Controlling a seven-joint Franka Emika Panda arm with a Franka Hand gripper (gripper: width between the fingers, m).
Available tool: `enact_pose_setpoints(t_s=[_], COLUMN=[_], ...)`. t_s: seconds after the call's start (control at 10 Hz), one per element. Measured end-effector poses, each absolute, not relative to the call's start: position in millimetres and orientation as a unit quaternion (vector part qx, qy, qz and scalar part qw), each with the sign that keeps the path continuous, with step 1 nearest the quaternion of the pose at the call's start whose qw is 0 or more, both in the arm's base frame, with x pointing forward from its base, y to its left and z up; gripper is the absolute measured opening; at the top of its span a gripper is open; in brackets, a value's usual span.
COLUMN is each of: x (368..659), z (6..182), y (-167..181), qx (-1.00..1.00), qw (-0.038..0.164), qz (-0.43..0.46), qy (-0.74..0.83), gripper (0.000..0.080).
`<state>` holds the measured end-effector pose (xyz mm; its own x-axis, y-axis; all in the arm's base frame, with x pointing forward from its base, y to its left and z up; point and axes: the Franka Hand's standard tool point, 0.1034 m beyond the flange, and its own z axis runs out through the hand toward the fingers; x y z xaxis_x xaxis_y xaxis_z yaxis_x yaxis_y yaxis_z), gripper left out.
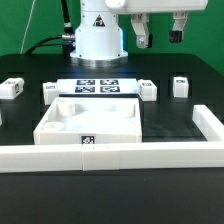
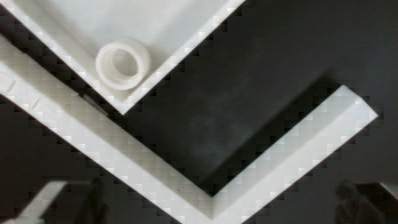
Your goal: Assemble one leg
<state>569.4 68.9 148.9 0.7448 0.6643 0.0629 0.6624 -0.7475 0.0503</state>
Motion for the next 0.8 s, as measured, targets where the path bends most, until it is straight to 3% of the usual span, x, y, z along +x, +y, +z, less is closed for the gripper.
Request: enact_pose_setpoints(t_s=[0.8], x=[569.0], z=[147.7], y=[68.8], qx=[0.934], qw=[0.012], qz=[0.038], qy=[0.355], gripper=[0.0650])
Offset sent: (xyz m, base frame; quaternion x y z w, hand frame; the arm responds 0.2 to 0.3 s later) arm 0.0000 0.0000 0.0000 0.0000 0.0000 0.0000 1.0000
